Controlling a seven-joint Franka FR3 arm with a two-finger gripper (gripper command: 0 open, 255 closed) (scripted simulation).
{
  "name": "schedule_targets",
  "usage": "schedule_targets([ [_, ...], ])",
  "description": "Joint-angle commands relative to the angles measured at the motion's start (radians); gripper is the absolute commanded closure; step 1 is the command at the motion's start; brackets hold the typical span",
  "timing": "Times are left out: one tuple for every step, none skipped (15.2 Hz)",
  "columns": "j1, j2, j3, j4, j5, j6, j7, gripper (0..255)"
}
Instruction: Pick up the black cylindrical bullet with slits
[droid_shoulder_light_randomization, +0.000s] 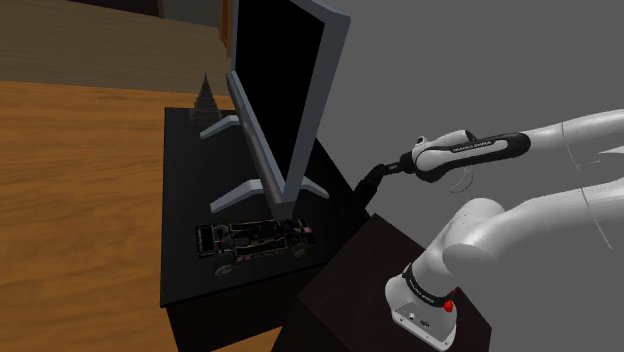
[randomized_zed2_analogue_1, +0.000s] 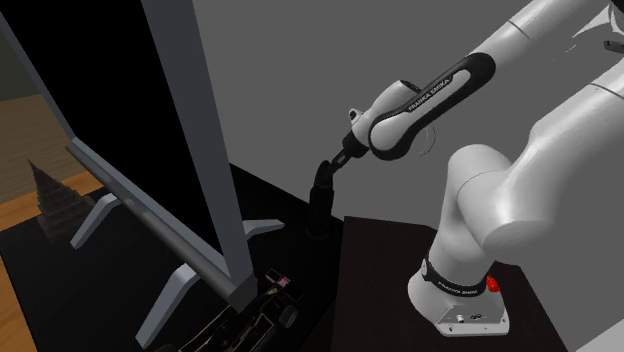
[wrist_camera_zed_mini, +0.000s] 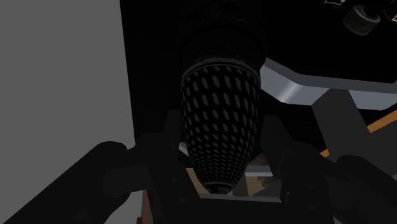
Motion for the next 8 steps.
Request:
schedule_targets([
  [-0.050,-0.034,0.053,0.004,-0.010,-0.047,0.017,255],
  [-0.071,-0.050,0.076,0.007,-0.013,-0.069,0.026,255],
  [-0.089,-0.067,0.098,0.010,-0.017,-0.092,0.035,255],
  [-0.106,-0.083,0.118,0.013,-0.019,-0.114,0.043,255],
  [-0.121,-0.099,0.136,0.016,-0.021,-0.136,0.051,255],
  [-0.134,-0.116,0.154,0.020,-0.023,-0.158,0.059,255],
  [-0.136,-0.118,0.157,0.020,-0.024,-0.162,0.060,255],
  [-0.137,-0.118,0.157,0.020,-0.024,-0.162,0.060,255],
])
